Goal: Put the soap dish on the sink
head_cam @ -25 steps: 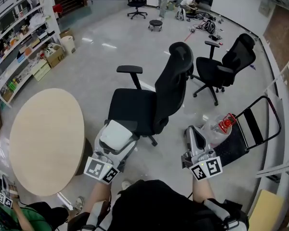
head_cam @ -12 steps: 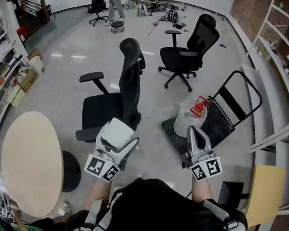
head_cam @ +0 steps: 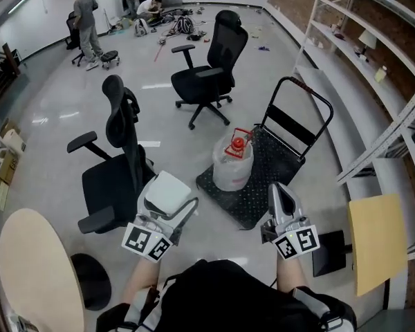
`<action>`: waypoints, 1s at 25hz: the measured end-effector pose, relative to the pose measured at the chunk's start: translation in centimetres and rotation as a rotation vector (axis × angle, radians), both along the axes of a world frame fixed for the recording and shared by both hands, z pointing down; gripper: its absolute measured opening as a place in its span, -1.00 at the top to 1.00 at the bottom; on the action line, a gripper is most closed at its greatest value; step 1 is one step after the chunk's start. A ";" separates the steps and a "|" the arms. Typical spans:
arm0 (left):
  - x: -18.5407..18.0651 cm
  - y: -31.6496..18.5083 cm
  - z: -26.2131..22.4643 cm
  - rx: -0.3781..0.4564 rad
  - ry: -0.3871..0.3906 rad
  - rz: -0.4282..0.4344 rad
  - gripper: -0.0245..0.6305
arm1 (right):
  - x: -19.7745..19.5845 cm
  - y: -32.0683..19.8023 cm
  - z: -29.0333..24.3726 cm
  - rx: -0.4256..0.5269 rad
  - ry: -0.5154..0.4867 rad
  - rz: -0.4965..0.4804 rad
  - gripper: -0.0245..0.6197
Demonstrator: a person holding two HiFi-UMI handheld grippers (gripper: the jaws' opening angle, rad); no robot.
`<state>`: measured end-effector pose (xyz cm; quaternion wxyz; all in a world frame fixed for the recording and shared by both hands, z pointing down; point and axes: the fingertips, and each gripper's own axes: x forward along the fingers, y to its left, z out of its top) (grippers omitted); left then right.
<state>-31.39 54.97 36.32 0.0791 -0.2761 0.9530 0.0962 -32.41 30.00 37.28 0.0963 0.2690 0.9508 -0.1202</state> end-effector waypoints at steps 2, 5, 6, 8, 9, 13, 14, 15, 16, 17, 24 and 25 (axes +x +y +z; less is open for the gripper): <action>-0.8 -2.3 0.1 0.002 0.000 0.040 -0.63 | 0.4 -2.5 0.3 0.005 0.008 0.040 0.90; -1.7 -5.6 0.3 0.004 0.002 0.104 -0.63 | 1.6 -5.6 0.3 0.009 0.006 0.099 0.90; -1.8 -6.7 0.4 0.004 0.002 0.129 -0.63 | 2.2 -6.4 0.2 0.011 0.002 0.121 0.90; -1.8 -8.7 0.5 0.002 0.002 0.187 -0.63 | 3.5 -8.0 0.2 0.012 -0.003 0.171 0.90; -1.8 -9.7 0.5 0.000 0.003 0.217 -0.63 | 4.2 -8.8 0.3 0.010 -0.002 0.198 0.90; -1.6 -12.9 0.3 -0.001 0.005 0.321 -0.63 | 6.6 -11.0 0.2 0.005 0.009 0.294 0.90; -1.6 -13.4 0.3 -0.001 0.003 0.344 -0.63 | 7.1 -11.3 0.2 0.009 0.010 0.314 0.90; -1.5 -13.9 0.2 -0.002 -0.001 0.366 -0.63 | 7.5 -11.6 0.2 0.011 0.012 0.335 0.90; -1.6 -14.2 0.2 -0.003 -0.003 0.387 -0.63 | 7.8 -11.8 0.1 0.011 0.013 0.357 0.90; -1.8 -14.6 0.1 -0.003 -0.002 0.408 -0.63 | 8.1 -12.0 0.0 0.009 0.015 0.380 0.90; -2.6 -16.6 -0.8 0.003 -0.003 0.545 -0.63 | 10.9 -13.0 -1.3 0.002 0.017 0.526 0.90; -2.7 -17.0 -0.9 0.003 -0.005 0.563 -0.63 | 11.3 -13.1 -1.3 0.000 0.018 0.546 0.90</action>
